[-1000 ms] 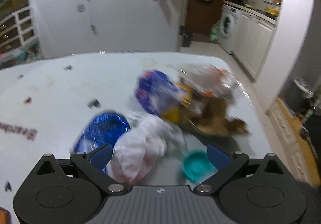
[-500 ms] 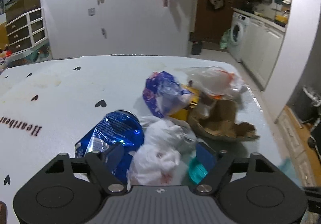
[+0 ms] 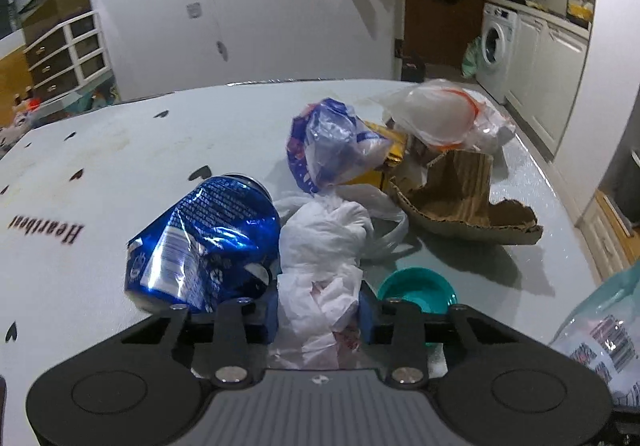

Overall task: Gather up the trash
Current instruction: 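Grasp the white plastic bag with left tool while right tool grasps clear snack bag, then carry the white bag and clear snack bag with both tools over the bin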

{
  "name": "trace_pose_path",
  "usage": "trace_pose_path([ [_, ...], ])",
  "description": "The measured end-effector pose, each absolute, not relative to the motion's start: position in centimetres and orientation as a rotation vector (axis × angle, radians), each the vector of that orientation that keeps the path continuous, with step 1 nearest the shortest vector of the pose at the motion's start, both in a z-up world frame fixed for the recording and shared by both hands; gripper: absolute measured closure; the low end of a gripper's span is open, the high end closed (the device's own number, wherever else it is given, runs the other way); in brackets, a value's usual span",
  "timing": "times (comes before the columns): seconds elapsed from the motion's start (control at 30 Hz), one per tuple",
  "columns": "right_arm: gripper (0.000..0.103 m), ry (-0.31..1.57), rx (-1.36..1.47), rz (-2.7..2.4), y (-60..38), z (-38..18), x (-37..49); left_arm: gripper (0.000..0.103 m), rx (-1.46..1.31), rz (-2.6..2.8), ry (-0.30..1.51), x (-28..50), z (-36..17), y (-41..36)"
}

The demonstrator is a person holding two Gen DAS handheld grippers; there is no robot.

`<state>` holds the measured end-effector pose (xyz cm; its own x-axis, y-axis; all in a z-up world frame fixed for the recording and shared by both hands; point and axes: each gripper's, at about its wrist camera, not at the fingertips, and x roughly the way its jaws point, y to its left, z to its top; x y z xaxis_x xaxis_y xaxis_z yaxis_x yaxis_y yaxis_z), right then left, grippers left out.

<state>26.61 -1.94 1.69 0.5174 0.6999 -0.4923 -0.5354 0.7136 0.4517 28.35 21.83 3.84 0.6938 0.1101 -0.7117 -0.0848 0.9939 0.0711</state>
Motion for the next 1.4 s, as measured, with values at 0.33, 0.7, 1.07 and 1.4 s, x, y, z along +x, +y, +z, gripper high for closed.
trace_pose_path([
  [0.33,0.059,0.628,0.230,0.746,-3.1,3.4,25.6,0.066,-0.018,0.160,0.677,21.6,6.5,21.8],
  [0.7,0.059,0.556,0.194,0.721,-4.3,5.1,23.7,0.066,-0.008,0.155,0.597,15.3,8.9,20.9],
  [1.07,0.059,0.491,0.148,0.641,-7.2,6.2,22.9,0.066,0.021,0.138,0.550,13.8,10.0,16.9],
  [1.4,0.059,0.465,0.106,0.501,-13.4,6.0,23.5,0.066,0.036,0.055,0.533,16.1,9.3,10.3],
])
